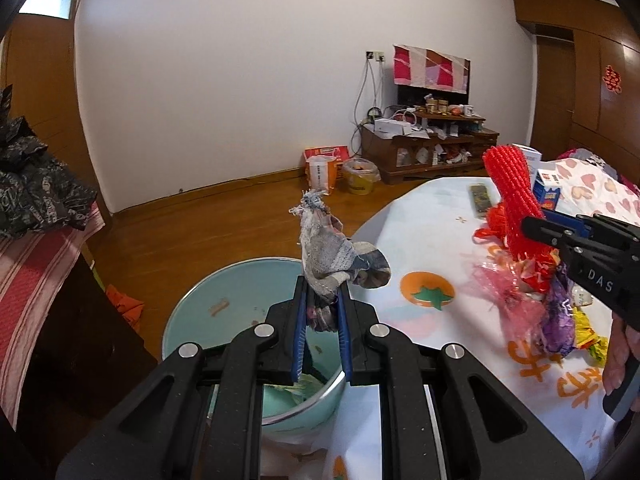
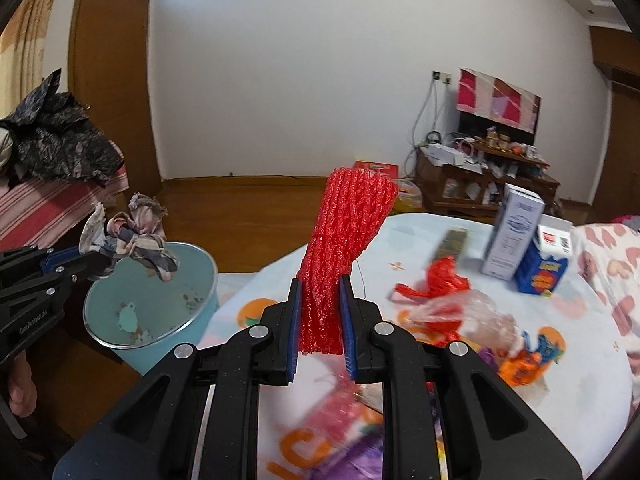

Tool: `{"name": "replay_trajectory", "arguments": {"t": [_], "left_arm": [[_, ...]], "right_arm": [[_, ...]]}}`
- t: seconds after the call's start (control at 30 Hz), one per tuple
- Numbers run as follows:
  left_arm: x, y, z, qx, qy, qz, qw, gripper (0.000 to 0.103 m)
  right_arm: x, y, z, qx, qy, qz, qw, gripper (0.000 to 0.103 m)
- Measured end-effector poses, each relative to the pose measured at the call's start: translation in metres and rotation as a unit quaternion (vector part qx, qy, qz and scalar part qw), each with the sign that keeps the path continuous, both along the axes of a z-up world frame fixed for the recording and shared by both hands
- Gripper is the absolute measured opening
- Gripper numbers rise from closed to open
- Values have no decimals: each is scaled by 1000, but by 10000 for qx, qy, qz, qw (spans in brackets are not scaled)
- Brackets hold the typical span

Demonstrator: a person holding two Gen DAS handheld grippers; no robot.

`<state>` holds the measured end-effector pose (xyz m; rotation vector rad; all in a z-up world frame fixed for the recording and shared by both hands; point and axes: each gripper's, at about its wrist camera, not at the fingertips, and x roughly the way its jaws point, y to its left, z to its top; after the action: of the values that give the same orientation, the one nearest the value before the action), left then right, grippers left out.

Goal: Collect trash
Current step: 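Carry both items over the blue bin and open both grippers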

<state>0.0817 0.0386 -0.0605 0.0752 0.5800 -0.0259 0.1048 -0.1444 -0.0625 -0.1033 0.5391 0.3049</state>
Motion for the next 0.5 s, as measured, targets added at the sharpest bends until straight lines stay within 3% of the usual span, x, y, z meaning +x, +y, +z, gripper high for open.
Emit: {"name": "replay_trajectory", "arguments": {"t": [0.5], "left_arm": [[1, 43, -3, 83, 58, 439, 9990, 14]], "right_arm": [[16, 47, -4, -91, 45, 485, 9988, 19]]}}
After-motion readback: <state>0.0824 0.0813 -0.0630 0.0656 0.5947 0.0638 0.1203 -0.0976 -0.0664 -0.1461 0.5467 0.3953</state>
